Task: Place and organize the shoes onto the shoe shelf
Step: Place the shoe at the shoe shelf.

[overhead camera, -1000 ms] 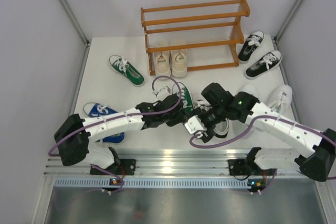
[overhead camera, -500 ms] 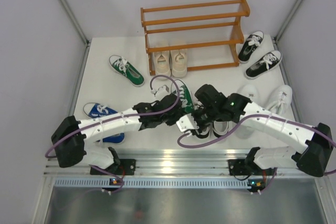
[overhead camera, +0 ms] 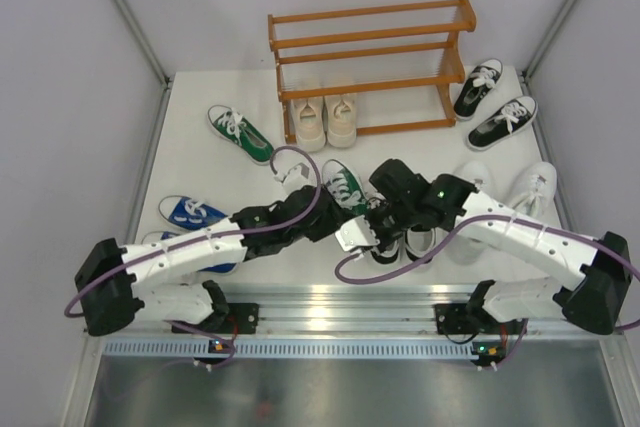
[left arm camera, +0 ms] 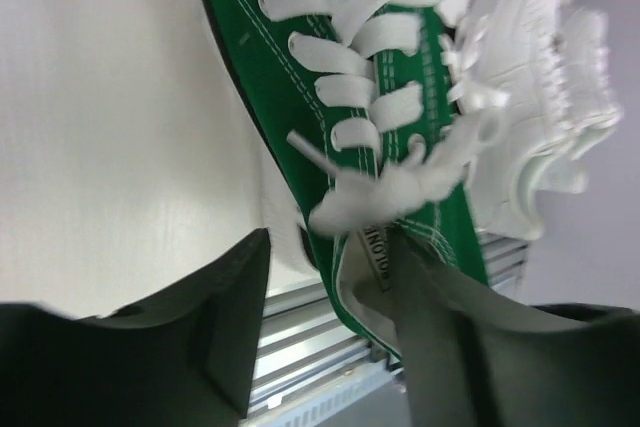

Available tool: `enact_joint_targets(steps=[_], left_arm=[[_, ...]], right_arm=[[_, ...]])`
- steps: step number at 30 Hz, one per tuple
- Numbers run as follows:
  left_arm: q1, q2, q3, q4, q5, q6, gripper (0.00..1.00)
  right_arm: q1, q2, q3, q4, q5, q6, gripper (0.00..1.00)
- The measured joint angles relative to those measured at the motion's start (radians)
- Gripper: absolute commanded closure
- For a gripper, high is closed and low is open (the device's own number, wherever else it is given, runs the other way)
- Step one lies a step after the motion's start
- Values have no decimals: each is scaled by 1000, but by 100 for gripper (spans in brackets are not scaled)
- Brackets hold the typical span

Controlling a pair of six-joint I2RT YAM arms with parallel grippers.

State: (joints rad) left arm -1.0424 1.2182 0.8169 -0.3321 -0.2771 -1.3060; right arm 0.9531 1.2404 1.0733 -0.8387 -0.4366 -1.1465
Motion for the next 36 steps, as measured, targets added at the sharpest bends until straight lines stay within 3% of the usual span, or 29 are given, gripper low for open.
enact_joint_targets(steps=[3, 7, 14, 24, 36], left_arm=[[1, -75, -51, 70, 1, 19, 25], [2, -195, -113, 122, -5, 76, 20], [4, -405, -123, 93, -84, 237, 14], [6, -689, -120, -117, -246, 452, 8], [6, -862, -161, -204, -306, 485, 8]], right_arm=[[-16, 1, 2, -68, 5, -8, 100], [-63, -2, 2, -121, 5, -14, 100], [-184, -57, 2, -148, -17, -53, 100], [-374, -111, 55, -231, -30, -203, 100], [-546, 111, 173, -189, -81, -365, 100]])
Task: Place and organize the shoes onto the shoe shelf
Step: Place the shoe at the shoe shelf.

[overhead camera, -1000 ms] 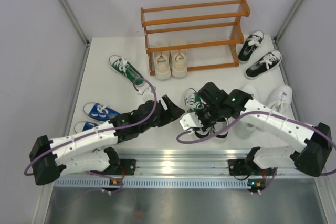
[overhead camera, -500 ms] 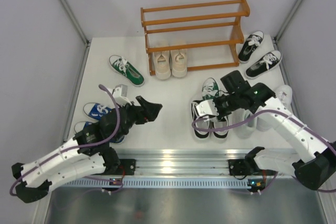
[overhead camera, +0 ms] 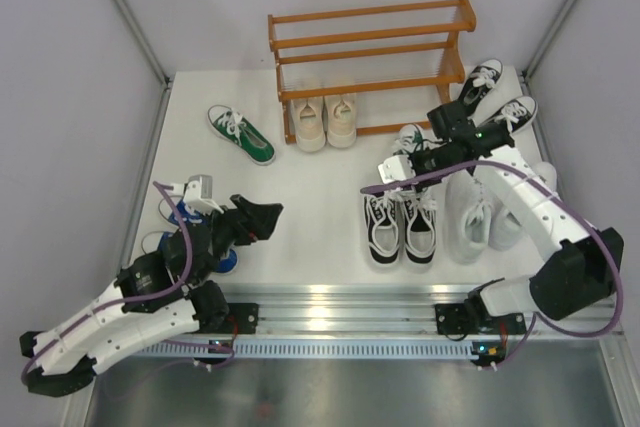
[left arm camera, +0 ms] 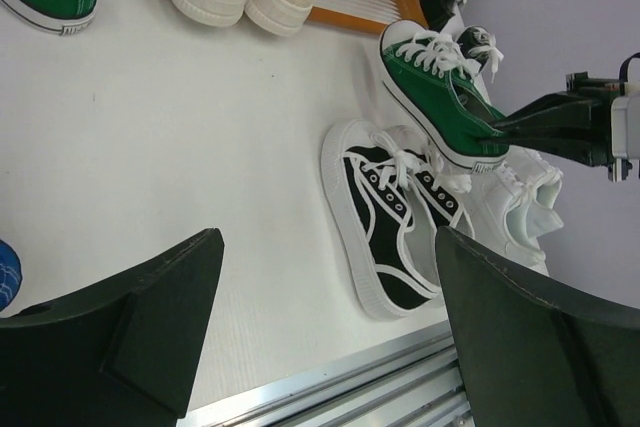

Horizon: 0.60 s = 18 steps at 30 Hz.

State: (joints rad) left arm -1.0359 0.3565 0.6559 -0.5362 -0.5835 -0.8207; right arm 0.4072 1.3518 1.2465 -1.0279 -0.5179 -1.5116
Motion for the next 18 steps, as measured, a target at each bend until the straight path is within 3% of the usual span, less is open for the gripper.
enact_joint_targets(steps=[18], left_arm=[[0, -16, -9, -17, -36, 0, 7]], right_arm=[[-32, 190, 121, 140, -64, -154, 100]])
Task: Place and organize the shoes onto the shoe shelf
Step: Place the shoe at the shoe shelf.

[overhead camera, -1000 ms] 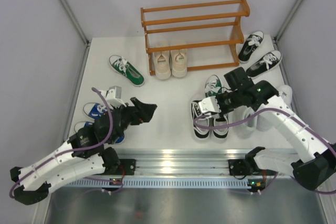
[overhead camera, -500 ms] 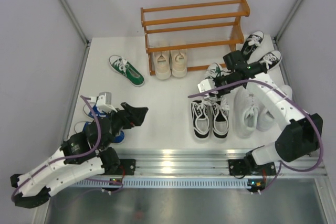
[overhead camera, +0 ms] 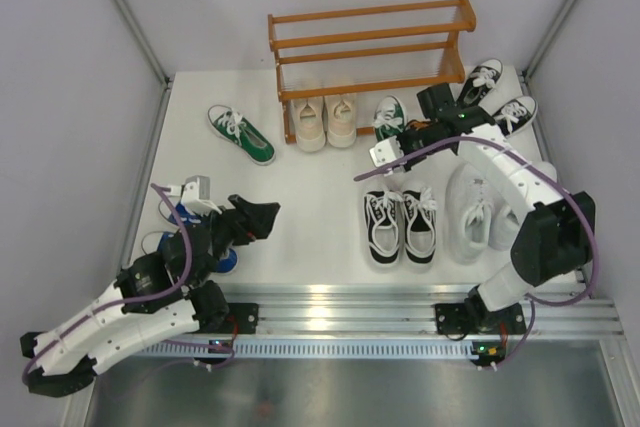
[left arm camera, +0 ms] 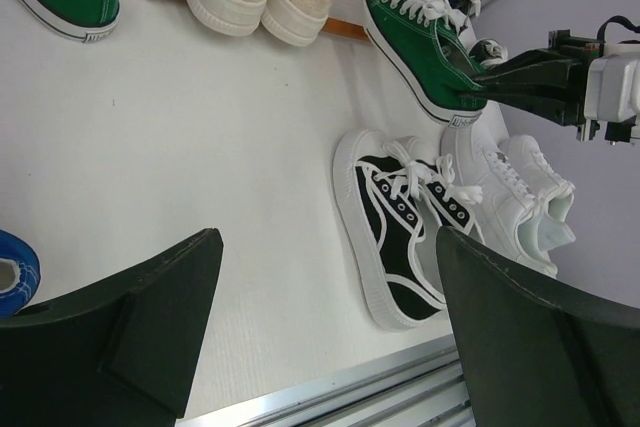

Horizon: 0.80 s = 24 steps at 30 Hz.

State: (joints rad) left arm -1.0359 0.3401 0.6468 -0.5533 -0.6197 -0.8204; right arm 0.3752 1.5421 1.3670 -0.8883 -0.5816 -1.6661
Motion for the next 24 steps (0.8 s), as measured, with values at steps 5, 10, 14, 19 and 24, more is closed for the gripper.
enact_joint_targets(steps=[5, 10, 14, 19, 24], left_arm=[[0, 0, -10, 0, -8, -5, 7], [0, 1, -27, 5, -12, -8, 6], [0, 13, -36, 12, -18, -8, 6], [0, 44, -47, 24, -16, -7, 6], [0, 48, -60, 30, -13, -7, 6]], right_arm=[[-1, 61, -13, 99, -11, -10, 100], [-21, 113, -57, 219, -25, -9, 100], [-54, 149, -91, 287, -46, -6, 100], [-95, 174, -106, 351, -60, 26, 77], [-132, 177, -111, 373, -45, 87, 57]])
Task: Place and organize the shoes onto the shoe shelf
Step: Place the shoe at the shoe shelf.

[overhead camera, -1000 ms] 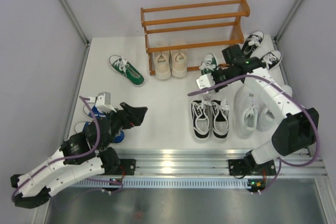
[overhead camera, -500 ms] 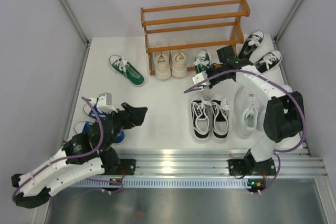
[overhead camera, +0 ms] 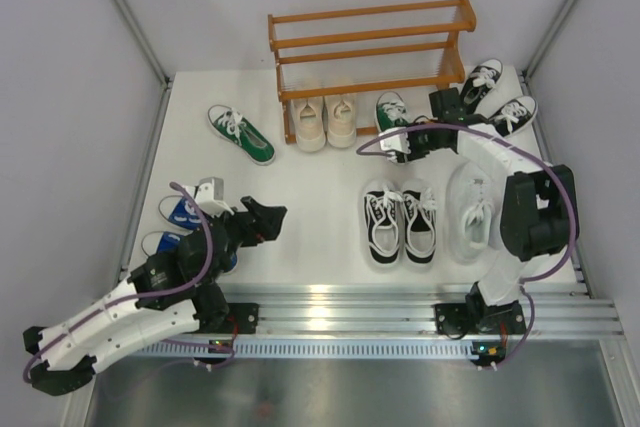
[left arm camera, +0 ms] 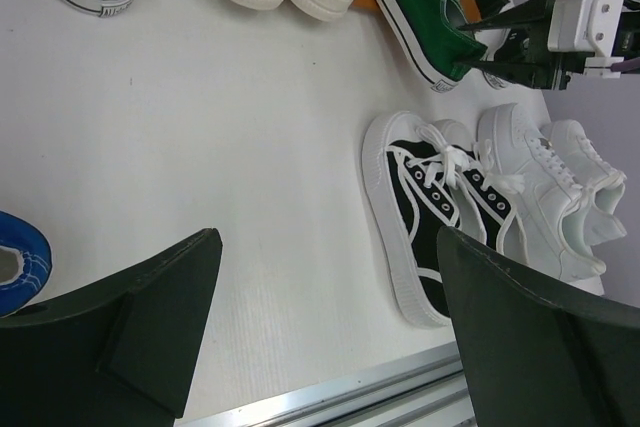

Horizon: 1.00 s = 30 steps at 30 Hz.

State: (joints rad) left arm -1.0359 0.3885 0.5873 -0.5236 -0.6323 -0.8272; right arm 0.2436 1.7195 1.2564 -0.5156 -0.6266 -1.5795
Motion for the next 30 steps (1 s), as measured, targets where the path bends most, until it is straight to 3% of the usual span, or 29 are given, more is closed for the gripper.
enact_joint_targets(steps=[6, 21, 28, 30], left_arm=[[0, 0, -15, 0, 13, -1, 6], [0, -53, -42, 1, 61, -32, 7], [0, -55, -55, 1, 75, -40, 7], [0, -55, -55, 1, 78, -40, 7]], right_arm=[[-5, 5, 2, -13, 43, 85, 46], [3, 80, 127, -240, 163, 158, 45], [27, 151, 156, -291, 217, 160, 51], [29, 169, 167, -292, 223, 160, 65]])
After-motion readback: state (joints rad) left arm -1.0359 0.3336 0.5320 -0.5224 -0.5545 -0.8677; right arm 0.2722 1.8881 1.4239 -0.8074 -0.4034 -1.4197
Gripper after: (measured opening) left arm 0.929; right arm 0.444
